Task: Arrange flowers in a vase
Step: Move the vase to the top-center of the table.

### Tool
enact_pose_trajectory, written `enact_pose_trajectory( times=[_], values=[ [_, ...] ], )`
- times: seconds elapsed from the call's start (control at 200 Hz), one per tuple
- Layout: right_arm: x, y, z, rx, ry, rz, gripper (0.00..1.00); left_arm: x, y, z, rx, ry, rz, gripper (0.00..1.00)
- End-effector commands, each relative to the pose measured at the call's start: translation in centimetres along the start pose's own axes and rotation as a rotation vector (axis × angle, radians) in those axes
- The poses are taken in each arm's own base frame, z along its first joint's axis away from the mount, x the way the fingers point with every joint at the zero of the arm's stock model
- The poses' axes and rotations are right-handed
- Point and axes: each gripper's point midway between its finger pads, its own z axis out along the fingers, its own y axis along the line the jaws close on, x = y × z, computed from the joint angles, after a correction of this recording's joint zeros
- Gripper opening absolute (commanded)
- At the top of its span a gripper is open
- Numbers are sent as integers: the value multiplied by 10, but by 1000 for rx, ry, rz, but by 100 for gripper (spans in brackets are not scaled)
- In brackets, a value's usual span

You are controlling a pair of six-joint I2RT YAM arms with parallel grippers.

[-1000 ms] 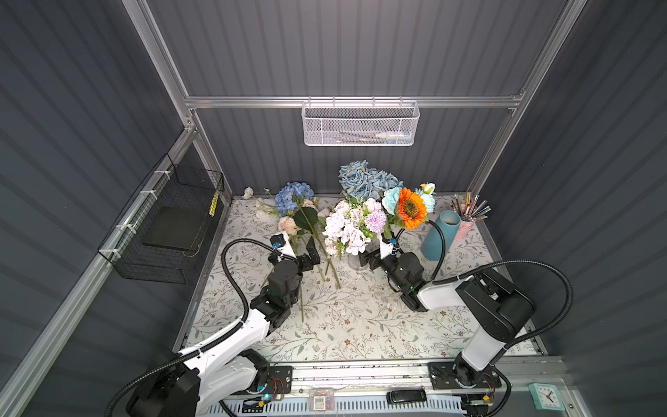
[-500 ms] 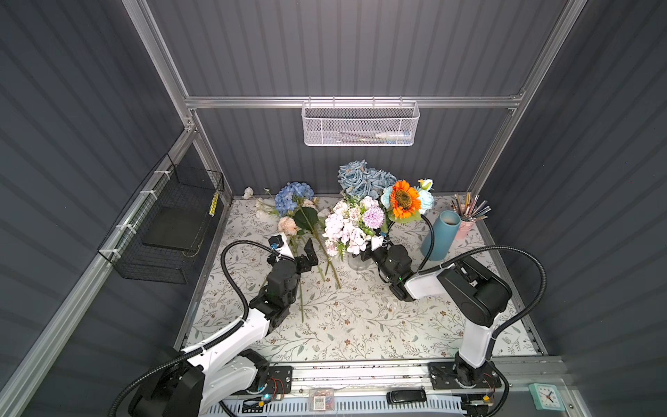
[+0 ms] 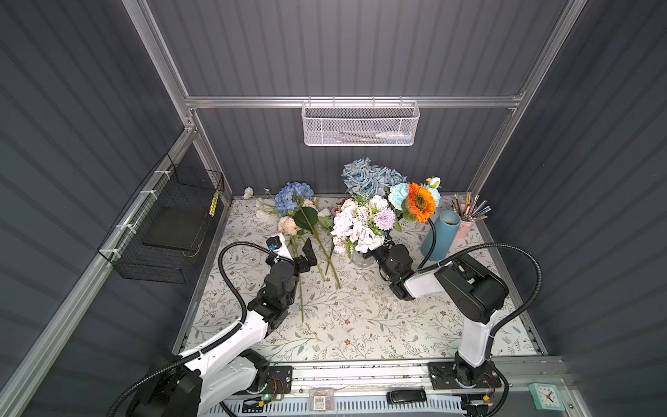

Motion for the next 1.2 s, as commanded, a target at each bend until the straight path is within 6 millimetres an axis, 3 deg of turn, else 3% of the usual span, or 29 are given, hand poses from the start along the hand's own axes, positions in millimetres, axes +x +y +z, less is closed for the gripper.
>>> enact_pose_trajectory(
  times=[0.0,0.335,0.67,0.851,1.021,1.126,1.196],
  values=[
    [-20,-33,-4,106,-70,-37,50,-2,5,-2,-13,-15,-5,100],
    [-32,-98,13,230,-117,-72,51,-3,5,-2,-11,-20,-2,100],
    [-29,-136,50,258,-158,-58,54,-4,7,-4,-21,-20,9,100],
    [-28,-142,66,247,-159,-69,60,-4,7,-4,-22,-19,11,100],
    [-28,-137,68,214,-138,-46,68,-7,6,-5,-19,-24,10,100],
    [-26,-134,62,206,-130,-29,77,-7,6,-5,-19,-25,9,100],
    [-24,-133,57,204,-122,-21,91,-8,5,-4,-15,-26,8,100]
  ],
)
